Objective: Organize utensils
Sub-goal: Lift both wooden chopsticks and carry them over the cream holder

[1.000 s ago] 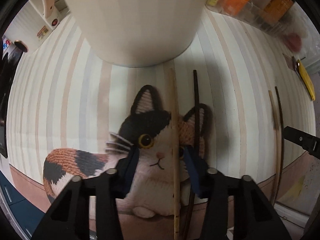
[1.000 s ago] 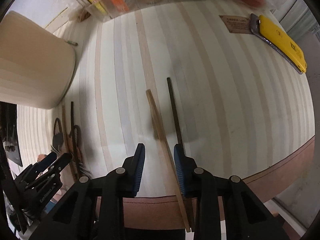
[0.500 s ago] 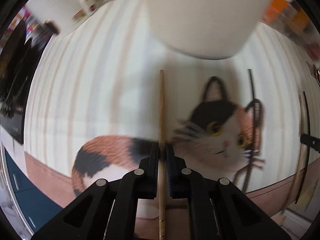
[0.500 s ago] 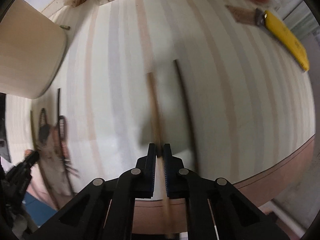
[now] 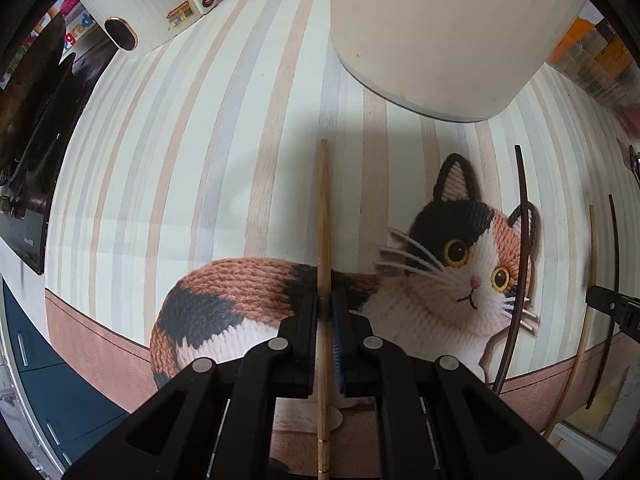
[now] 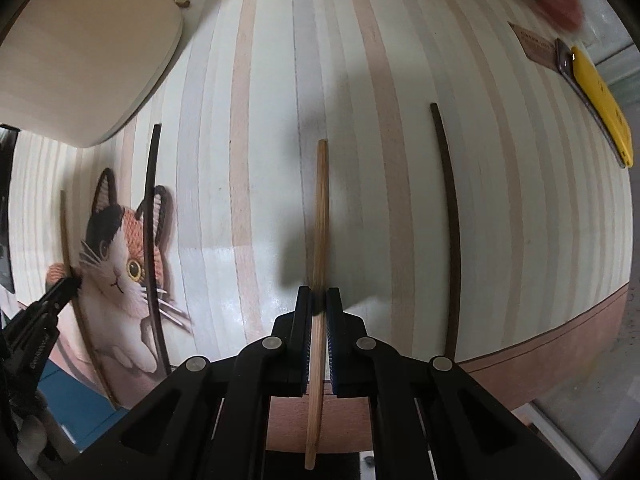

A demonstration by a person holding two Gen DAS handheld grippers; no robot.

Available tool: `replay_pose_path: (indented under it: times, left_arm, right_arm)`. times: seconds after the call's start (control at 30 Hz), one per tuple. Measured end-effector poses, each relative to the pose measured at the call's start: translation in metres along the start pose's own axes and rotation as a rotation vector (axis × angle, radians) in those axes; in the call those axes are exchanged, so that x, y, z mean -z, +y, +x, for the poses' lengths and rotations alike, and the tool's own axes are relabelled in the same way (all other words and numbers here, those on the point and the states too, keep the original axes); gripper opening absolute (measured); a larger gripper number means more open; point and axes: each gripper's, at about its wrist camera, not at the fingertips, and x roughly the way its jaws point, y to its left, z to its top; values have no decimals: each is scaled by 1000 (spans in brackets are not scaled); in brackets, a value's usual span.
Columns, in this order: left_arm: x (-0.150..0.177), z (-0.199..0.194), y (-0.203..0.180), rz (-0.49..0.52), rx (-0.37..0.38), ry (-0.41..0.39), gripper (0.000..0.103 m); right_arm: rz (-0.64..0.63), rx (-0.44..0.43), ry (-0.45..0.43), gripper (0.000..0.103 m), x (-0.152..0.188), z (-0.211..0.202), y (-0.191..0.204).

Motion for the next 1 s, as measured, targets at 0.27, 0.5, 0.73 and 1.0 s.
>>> replay_pose_path:
  times: [0.27, 0.5, 0.73, 1.0]
  left_arm:
    - [0, 1, -1, 9, 0, 9, 5]
    - [-9, 5, -4, 43, -8, 30, 5]
    - [-23, 7, -14, 92, -31, 50, 5]
    - [-21, -9, 7, 57, 3, 22, 5]
  right_arm:
    - [-7, 30, -3, 8, 4, 0, 10]
    - [-13, 52, 6, 10, 7, 8, 20]
    - [-11, 52, -8, 8, 6, 5, 14]
    - [45, -52, -34, 7, 11, -5, -2]
